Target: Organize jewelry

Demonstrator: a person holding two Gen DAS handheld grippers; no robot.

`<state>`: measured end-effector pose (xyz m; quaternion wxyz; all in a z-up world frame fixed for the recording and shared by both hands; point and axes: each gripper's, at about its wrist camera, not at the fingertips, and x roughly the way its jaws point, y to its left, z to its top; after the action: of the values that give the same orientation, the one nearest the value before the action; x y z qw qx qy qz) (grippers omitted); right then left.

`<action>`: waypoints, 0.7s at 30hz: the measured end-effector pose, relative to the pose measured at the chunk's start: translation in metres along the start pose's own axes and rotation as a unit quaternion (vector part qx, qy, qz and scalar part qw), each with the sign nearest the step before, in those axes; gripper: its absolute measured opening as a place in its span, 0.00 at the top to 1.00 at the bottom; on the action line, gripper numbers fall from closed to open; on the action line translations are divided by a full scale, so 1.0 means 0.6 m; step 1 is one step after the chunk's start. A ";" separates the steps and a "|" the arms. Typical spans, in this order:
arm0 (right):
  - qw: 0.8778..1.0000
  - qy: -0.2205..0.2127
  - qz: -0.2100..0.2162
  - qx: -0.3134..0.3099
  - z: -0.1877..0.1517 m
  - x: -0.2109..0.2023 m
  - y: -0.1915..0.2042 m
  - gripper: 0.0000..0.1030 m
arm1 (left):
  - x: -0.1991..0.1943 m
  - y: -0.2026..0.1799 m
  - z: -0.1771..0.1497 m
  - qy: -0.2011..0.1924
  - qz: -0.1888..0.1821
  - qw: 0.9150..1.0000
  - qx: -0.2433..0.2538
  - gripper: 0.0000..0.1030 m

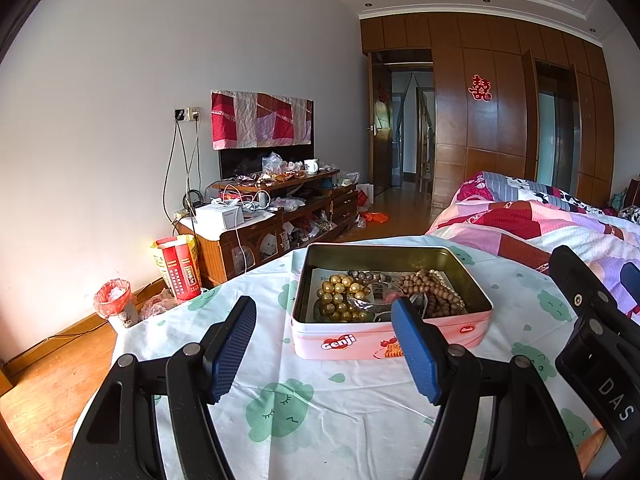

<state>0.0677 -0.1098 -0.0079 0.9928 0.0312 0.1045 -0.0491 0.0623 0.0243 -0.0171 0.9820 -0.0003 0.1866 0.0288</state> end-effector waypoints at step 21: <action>1.000 -0.001 0.000 0.001 0.000 0.000 -0.003 0.00 | 0.003 0.003 0.000 0.006 0.021 1.000 -0.003 0.25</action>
<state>0.0677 -0.1114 -0.0079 0.9929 0.0317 0.1037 -0.0496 0.0636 0.0261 -0.0179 0.9800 0.0001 0.1925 0.0502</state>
